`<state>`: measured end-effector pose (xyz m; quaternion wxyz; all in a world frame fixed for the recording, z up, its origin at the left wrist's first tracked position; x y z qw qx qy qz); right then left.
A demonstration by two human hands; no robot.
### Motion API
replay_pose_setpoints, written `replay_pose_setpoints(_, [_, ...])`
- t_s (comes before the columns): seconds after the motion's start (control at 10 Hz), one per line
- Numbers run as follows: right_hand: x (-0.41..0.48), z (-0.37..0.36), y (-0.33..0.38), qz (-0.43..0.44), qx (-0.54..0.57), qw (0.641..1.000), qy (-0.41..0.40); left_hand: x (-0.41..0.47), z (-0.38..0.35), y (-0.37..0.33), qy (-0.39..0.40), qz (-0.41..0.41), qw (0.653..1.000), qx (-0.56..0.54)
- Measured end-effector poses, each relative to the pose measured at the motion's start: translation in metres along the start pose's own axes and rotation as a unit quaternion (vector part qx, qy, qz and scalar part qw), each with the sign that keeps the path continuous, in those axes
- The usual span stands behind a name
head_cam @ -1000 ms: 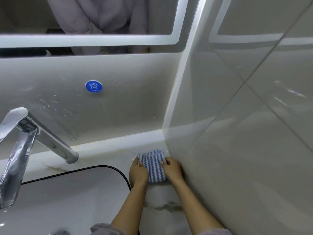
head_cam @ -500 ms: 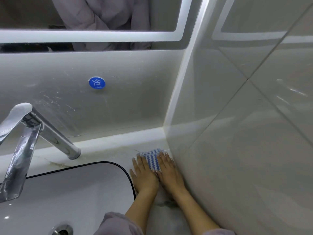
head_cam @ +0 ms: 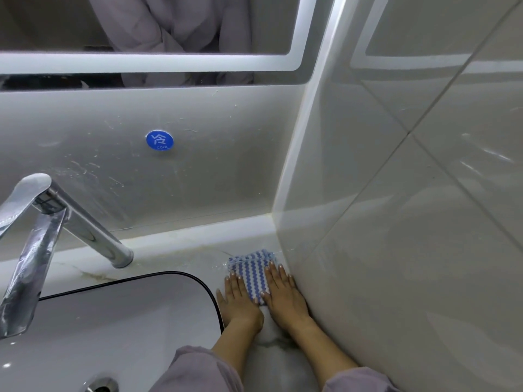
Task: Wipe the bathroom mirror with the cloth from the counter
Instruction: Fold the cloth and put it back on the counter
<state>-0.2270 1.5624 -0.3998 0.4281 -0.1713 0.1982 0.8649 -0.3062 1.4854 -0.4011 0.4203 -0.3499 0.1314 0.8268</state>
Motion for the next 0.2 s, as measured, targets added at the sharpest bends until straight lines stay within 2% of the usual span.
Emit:
replay_pose_setpoints(0.1, [0.001,0.002,-0.002,-0.002,0.008,1.000,0.022,-0.005,0.004,-0.004,-0.012,-0.004,1.000,-0.023])
replay_pose_setpoints(0.2, [0.000,0.012,0.001,-0.002,0.051,0.999,0.017,-0.008,0.019,-0.004,-0.068,-0.004,0.995,-0.078])
Point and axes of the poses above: each hand's wrist, its own x-axis towards the middle knuckle, its own z-axis out of the back of the hand, y = z × x, the point moved 8 cm from there along x, towards the middle knuckle, and after that the axes turned 5 degrees about -z, right-handed, at the moved point
